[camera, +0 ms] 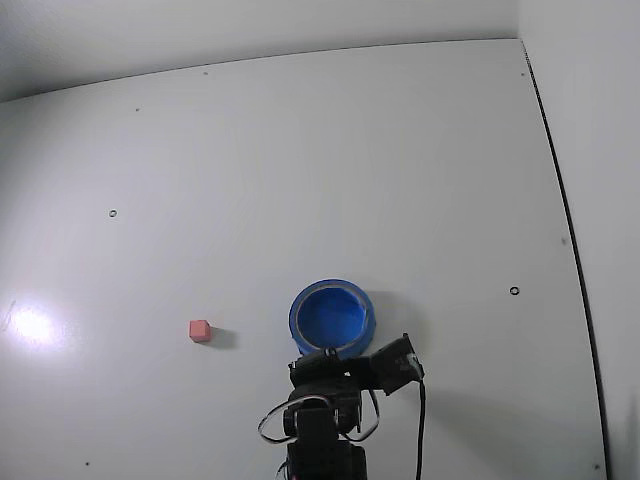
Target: Grasp a block and put it in the bin.
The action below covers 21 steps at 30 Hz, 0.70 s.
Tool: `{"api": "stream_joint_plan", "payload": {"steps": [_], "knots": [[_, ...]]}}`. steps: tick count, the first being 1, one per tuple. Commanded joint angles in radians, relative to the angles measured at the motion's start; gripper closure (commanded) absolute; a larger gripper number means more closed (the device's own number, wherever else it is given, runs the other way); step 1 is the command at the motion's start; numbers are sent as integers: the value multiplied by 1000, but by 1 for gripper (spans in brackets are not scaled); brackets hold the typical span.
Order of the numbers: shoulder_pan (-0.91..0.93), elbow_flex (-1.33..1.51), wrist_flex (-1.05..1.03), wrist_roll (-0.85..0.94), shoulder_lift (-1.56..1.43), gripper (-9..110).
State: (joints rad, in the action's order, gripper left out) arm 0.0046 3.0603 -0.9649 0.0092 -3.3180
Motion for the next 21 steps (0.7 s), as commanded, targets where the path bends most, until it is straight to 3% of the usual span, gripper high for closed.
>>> {"api": "stream_joint_plan", "payload": {"steps": [1, 21], "knots": [[-6, -20, -3, 9, -2, 99], [-8, -9, 11, 18, -6, 99]]}}
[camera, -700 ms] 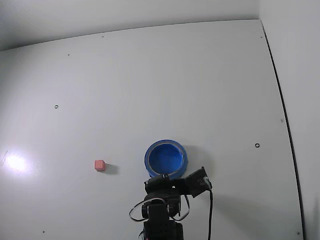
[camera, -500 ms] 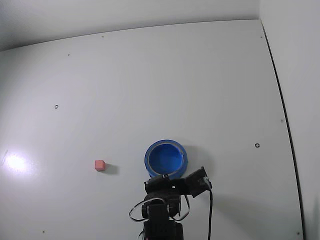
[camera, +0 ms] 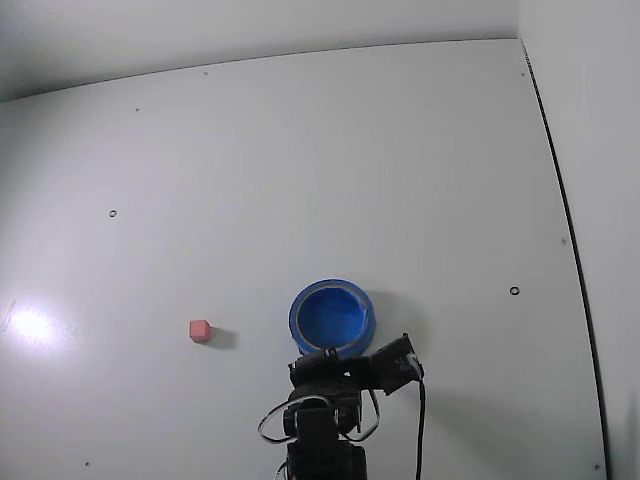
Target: Grasp a block and put it in the bin.
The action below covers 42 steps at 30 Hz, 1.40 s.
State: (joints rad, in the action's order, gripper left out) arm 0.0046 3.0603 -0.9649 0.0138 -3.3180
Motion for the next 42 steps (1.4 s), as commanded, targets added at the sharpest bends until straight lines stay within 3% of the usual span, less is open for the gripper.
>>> {"api": "stream_joint_plan", "payload": {"steps": [1, 6, 12, 17, 29, 42], "knots": [[-8, -9, 11, 32, -6, 98], [-8, -29, 11, 325, 2, 96], [-86, -167, -6, 721, 5, 81], [-215, -367, -9, 695, 112, 75], [-575, -968, -55, 571, 957, 75], [-643, -1267, -43, 565, 1396, 75]]}}
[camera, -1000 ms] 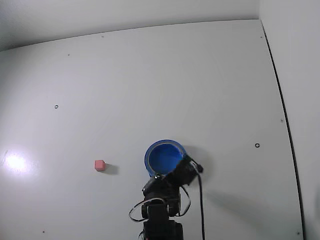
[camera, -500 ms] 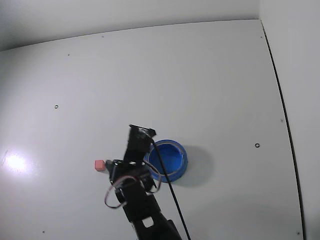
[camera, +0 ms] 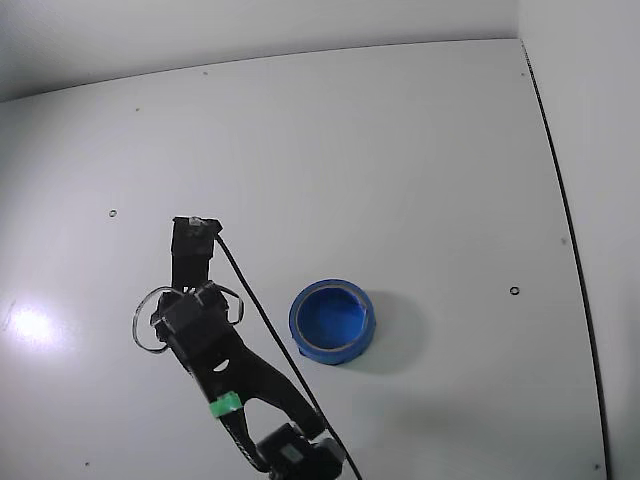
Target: Grasp a block and put it in the bin.
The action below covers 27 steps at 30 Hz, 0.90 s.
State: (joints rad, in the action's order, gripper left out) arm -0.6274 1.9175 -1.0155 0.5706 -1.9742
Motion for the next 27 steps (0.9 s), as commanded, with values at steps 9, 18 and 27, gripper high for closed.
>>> {"api": "stream_joint_plan", "payload": {"steps": [9, 18, 27], "knots": [[0, -166, 11, 14, 238, 75], [-8, -232, 110, 14, 356, 75], [0, -232, 179, 15, 413, 75]]}}
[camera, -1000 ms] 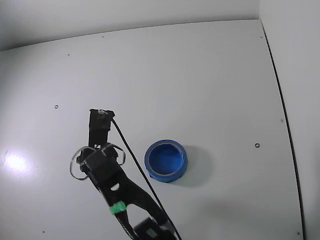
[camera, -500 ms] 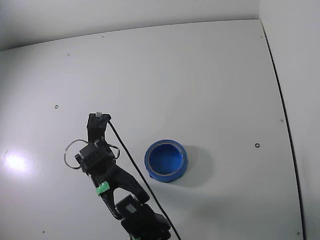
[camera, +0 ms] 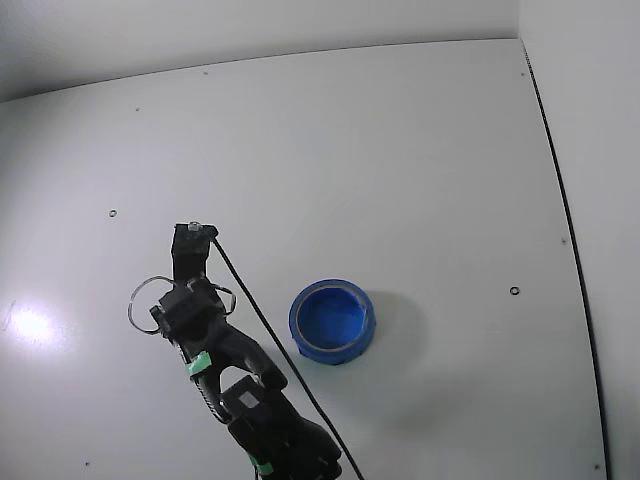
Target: Grasp a block and put it in the bin.
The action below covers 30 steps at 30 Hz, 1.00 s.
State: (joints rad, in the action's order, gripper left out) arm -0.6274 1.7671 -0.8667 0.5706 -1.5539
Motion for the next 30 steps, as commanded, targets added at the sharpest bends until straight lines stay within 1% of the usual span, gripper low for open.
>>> {"api": "stream_joint_plan", "payload": {"steps": [1, 10, 12, 14, 17, 18, 21, 24, 27, 30], "knots": [[0, -81, 40, 15, 5, 75], [0, -80, 100, 15, 77, 75], [0, -80, 100, 15, 77, 77], [0, -80, 100, 15, 69, 84], [0, -80, 100, 15, 63, 102], [3, -80, 97, 15, 63, 104], [8, -78, 91, 15, 60, 99], [40, -78, 89, -3, 15, 101], [94, -48, 87, -9, -107, 102], [163, 41, 91, -63, -304, 101]]}}
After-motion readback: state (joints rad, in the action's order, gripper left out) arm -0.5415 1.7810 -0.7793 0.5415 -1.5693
